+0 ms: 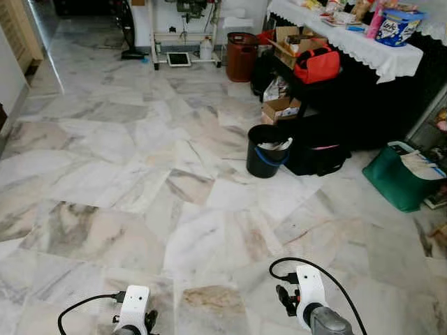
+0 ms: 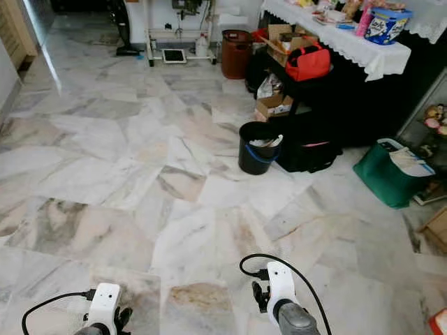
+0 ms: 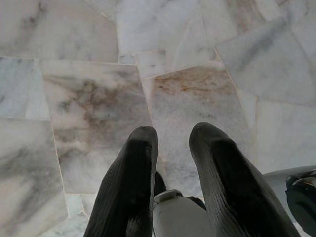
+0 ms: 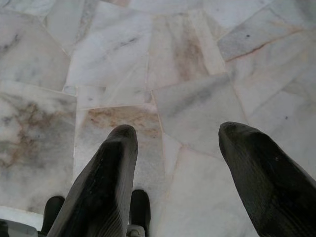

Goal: Setting the table

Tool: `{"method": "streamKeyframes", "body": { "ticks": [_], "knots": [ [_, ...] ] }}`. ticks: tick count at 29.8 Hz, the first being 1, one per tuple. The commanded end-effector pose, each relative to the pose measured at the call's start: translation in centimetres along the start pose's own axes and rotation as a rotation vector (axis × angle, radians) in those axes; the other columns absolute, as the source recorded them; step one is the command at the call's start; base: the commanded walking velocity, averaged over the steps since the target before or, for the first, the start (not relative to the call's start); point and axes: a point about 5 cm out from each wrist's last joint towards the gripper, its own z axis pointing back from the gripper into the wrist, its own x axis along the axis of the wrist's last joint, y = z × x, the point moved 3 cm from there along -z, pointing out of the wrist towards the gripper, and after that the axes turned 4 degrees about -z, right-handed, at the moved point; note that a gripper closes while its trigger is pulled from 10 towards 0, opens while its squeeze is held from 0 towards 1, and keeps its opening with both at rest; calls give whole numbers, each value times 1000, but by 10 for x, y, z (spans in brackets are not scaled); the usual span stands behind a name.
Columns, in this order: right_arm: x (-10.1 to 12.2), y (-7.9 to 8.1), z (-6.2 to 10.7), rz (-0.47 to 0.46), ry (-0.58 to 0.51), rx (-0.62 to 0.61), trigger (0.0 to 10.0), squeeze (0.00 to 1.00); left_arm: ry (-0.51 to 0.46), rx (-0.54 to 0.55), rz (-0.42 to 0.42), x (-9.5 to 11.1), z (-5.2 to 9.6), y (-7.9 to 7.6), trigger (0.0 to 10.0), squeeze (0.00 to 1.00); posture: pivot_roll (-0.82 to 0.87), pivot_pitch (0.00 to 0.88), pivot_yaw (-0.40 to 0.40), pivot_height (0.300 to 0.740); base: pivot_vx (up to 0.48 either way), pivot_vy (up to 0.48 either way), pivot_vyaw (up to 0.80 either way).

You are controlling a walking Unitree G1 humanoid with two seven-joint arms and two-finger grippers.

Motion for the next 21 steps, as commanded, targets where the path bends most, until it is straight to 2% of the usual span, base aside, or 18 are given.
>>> {"method": "streamKeyframes", "body": {
  "ticks": [1, 3, 15, 21],
  "knots": [
    [-3, -3, 1, -12, 10, -15, 10000, 0, 5, -7, -14, 0, 0, 0, 10000, 0, 100, 0, -65, 740, 0, -480, -669],
    [-2, -3, 1, -13, 9, -16, 10000, 0, 7, -3, -7, -1, 0, 1, 10000, 0, 100, 0, -65, 740, 0, -480, -663],
    [-3, -3, 1, -16, 8, -21, 10000, 0, 10, -3, -11, -3, 1, 3, 10000, 0, 102, 0, -62, 740, 0, 0, -666],
    [-2, -4, 1, -13, 7, -25, 10000, 0, 12, -1, -15, -3, 1, 1, 10000, 0, 104, 0, -68, 740, 0, -379, -666]
  ]
}}
